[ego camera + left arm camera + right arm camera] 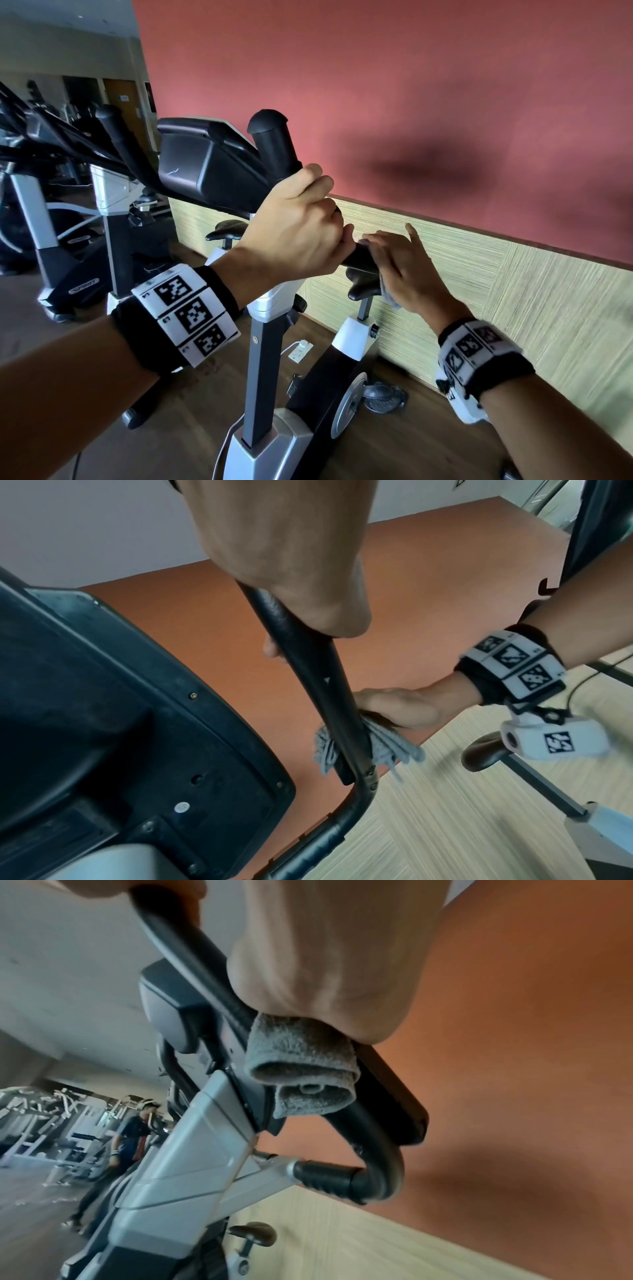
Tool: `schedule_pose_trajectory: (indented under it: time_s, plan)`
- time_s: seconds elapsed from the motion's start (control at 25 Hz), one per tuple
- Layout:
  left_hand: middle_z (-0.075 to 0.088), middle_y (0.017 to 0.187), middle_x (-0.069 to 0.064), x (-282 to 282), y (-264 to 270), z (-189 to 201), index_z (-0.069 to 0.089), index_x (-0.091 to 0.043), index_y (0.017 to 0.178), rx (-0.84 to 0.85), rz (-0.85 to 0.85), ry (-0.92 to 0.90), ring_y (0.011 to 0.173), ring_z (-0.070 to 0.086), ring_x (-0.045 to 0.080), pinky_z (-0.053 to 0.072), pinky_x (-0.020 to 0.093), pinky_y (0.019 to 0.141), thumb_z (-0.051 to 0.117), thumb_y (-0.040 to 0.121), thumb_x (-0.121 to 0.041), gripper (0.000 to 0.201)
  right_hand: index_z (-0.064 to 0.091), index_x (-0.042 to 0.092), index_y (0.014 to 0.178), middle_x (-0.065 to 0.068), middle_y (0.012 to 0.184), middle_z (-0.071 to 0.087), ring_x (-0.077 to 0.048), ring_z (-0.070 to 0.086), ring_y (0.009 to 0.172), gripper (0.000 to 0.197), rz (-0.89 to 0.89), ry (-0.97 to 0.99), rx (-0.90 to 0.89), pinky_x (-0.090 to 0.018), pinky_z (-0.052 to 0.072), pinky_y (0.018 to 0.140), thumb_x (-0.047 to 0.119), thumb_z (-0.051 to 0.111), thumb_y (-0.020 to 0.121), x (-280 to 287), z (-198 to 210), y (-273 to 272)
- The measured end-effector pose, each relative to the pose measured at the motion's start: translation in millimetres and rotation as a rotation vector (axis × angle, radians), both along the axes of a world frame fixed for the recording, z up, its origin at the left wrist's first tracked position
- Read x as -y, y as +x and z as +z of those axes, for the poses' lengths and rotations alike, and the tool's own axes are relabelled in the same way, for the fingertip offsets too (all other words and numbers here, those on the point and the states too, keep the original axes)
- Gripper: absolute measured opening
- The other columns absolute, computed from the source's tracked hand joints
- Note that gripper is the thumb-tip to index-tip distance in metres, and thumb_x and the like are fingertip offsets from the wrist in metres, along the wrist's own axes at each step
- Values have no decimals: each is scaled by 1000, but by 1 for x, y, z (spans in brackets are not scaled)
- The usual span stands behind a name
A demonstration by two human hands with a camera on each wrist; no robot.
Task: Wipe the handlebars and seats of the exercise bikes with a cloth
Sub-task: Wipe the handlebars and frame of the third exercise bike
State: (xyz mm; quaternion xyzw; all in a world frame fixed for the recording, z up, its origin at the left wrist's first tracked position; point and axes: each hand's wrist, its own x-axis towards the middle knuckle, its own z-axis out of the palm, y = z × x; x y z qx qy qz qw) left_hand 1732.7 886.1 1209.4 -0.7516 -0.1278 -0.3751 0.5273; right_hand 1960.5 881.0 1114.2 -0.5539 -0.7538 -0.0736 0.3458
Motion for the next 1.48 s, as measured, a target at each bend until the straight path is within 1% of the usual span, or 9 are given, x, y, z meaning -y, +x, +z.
schedule_pose_trajectory:
  time_s: [0.12,0.28,0.44,0.64,0.88,1.04,1.28,1.4,1.48]
  plan:
    - [52,46,4,3,5,0,60,-7,50,55,-7,2,62,51,28,36,35,93,57,87,-22,40,60,15,135,-2,134,64,-16,44,141,64,-48,24,16,-38,-7,127,50,13,106,6,-5,1]
    - [51,46,4,4,2,1,56,-9,49,38,-10,8,61,48,29,36,36,91,54,85,-18,37,63,23,115,4,124,67,-11,37,147,67,-97,-142,71,-47,-11,126,49,2,107,-3,14,-12]
    - [53,48,5,5,2,1,56,-8,50,11,-2,5,63,50,29,36,36,92,52,86,-19,38,48,23,149,11,156,46,-4,12,155,86,-162,-55,72,-49,-9,126,66,-7,99,15,-9,-1]
    - [51,46,4,7,4,2,59,-9,50,35,-12,1,61,49,29,35,36,91,50,85,-19,38,57,27,138,11,149,53,-12,15,156,82,-162,-249,93,-54,-13,124,61,-6,100,0,24,-12]
    - [52,48,4,6,1,1,58,-9,51,37,-21,1,63,49,29,36,39,94,51,86,-19,37,48,26,149,16,158,41,-7,3,157,89,-176,-187,40,-52,-13,125,67,-9,95,15,6,-8]
    - [55,48,2,8,4,-1,60,-10,51,65,-27,-24,64,51,27,35,38,95,52,87,-21,38,52,25,145,11,153,49,-13,11,157,73,-170,-299,76,-55,-13,124,55,-1,105,4,29,-16]
    - [54,49,2,11,0,0,58,-10,51,72,-22,-40,66,52,28,34,39,94,54,85,-19,35,44,30,150,18,160,37,-8,4,157,52,-142,-218,48,-53,-11,125,45,14,111,21,9,1]
    - [54,47,2,14,6,-2,58,-10,50,124,-15,-62,65,52,28,34,39,95,55,84,-19,35,43,23,146,5,157,43,-25,16,157,37,-179,-233,270,-65,0,122,22,36,109,2,20,5]
    - [54,48,2,14,5,-3,59,-10,51,118,-11,-66,66,52,28,33,40,95,54,84,-19,35,43,19,144,-2,153,48,-29,23,154,36,-181,-258,319,-67,5,121,19,36,109,-7,23,4]
